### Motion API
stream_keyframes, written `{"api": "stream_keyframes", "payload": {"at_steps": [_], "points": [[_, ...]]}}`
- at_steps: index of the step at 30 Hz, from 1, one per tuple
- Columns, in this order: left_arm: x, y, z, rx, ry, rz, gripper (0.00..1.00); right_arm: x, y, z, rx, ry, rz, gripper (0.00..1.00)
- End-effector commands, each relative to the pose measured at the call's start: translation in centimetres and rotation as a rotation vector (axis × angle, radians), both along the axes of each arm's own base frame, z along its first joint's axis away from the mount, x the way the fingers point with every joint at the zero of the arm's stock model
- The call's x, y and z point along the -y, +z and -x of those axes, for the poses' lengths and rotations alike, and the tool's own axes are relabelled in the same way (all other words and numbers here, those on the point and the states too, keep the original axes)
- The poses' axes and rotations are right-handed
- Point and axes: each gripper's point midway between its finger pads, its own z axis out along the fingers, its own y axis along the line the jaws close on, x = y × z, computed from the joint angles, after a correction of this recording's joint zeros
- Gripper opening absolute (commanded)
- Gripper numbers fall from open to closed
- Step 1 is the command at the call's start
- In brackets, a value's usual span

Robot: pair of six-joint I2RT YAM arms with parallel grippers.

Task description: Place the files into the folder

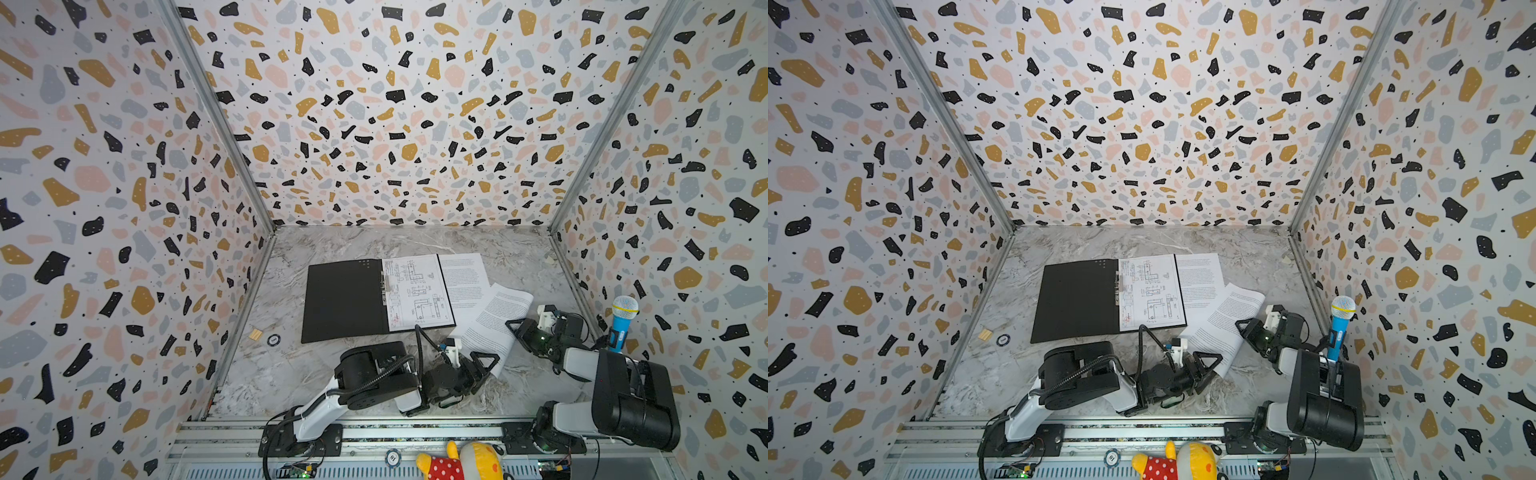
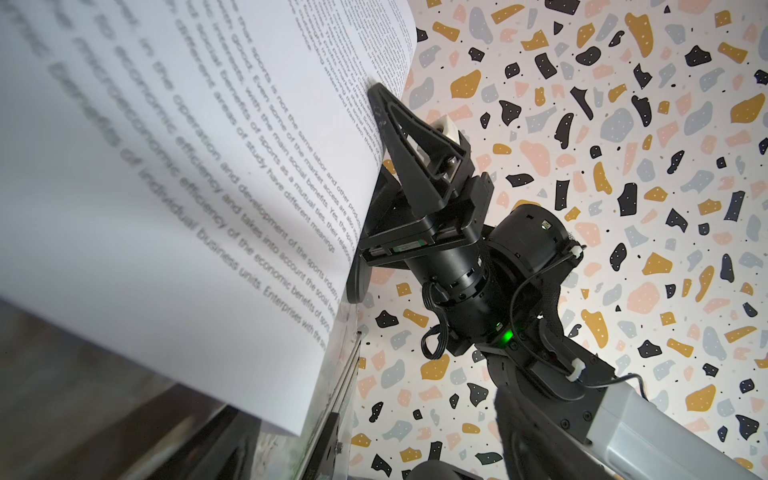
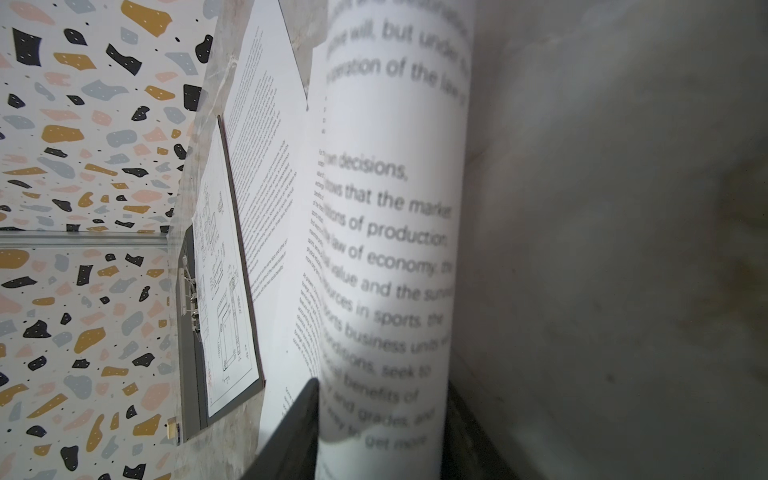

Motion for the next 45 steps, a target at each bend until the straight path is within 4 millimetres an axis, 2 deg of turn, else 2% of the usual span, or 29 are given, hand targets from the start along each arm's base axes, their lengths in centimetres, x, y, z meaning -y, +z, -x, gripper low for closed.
{"api": "stream_keyframes", "payload": {"at_steps": [1, 18, 45], "points": [[-0.1, -1.0, -1.1, -0.002, 0.050, -0.016, 0.87, 0.1, -1.8, 1.7, -0.087, -0.016, 0.003, 0.46], [0.0, -0.4, -1.8, -0.030, 0.091, 0.056, 0.72, 0.1, -1.8, 1.8, -0.086, -0.023, 0.000, 0.46], [0.0, 0.3, -2.1, -0.063, 0.108, 0.150, 0.26, 0.5, -1.0, 1.8, -0.067, -0.041, 0.002, 0.48]]}}
